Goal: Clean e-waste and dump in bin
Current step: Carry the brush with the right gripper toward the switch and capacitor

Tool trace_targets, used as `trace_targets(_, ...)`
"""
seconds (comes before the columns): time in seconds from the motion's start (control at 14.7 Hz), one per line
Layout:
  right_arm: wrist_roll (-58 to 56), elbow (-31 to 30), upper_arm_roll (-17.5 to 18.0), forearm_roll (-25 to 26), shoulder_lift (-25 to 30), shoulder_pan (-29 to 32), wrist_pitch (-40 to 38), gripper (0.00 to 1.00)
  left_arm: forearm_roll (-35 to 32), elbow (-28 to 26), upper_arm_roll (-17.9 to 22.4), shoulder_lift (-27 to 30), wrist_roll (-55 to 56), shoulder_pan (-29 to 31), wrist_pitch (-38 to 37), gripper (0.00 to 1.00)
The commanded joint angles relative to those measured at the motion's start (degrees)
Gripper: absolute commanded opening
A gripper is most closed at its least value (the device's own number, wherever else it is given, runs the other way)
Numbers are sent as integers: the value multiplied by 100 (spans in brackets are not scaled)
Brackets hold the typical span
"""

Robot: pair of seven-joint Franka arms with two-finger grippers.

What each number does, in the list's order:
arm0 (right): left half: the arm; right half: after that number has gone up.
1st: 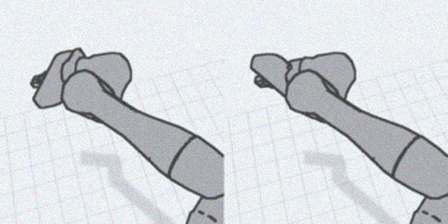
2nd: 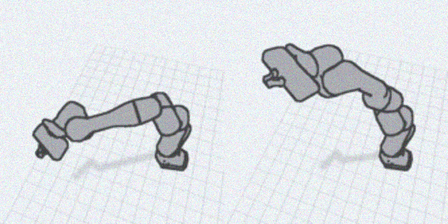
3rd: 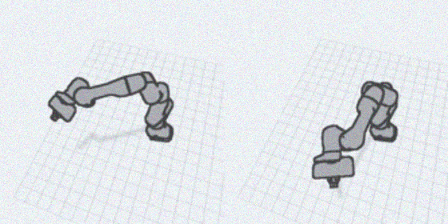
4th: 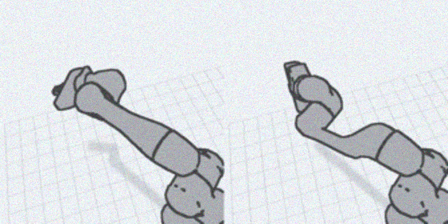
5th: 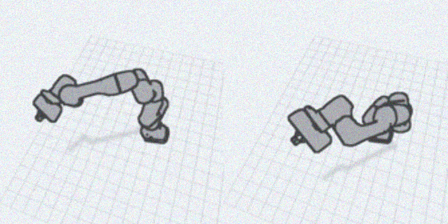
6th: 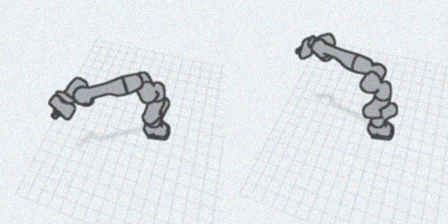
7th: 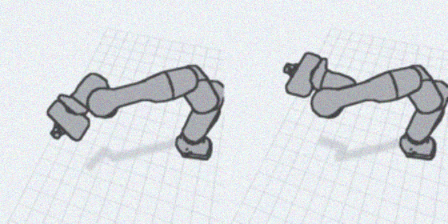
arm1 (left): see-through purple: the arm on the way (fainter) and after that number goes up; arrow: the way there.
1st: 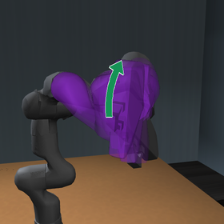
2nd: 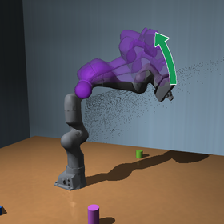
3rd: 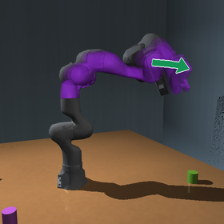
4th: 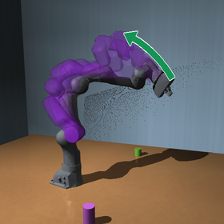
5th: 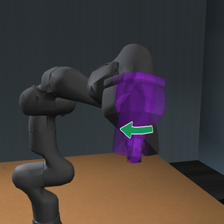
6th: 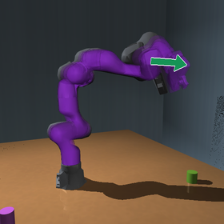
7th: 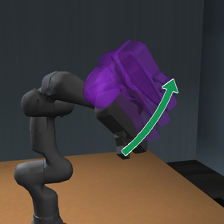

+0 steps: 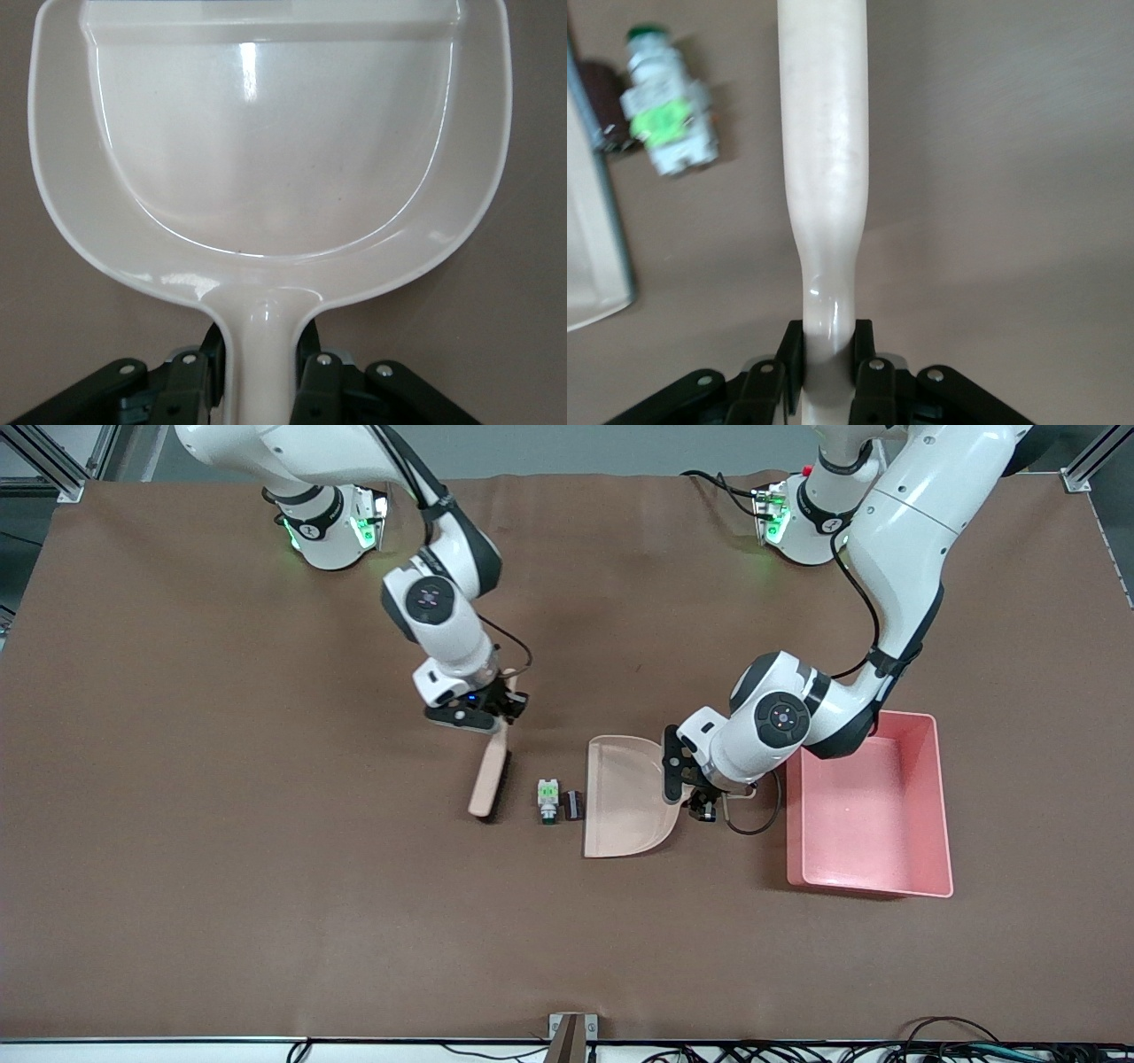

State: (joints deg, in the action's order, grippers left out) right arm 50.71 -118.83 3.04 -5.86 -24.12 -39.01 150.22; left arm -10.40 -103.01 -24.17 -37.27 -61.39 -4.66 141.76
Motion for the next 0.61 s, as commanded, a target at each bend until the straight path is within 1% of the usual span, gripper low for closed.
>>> trace_targets(0.0, 141, 658, -85, -3, -426, -203, -283, 0, -138, 97, 9, -35, 232, -18, -148, 1)
trace_targets(0.14, 237, 842, -85, -3, -575, -344, -291, 0, -190, 97, 27, -35, 398, -26, -228, 0)
trace_targets(0.34, 377, 1281, -102, 24, -952, -590, -361, 0, -786, 438, 9, -140, 890, -44, -595, 0)
trace_targets(0.41, 465, 1553, -102, 59, -1102, -651, -562, 0, -875, 579, 9, -210, 996, -122, -806, 0)
trace_targets(0.55, 790, 2334, -94, 146, -1401, -783, -1185, 0, -876, 729, 9, -290, 1041, -228, -940, 0)
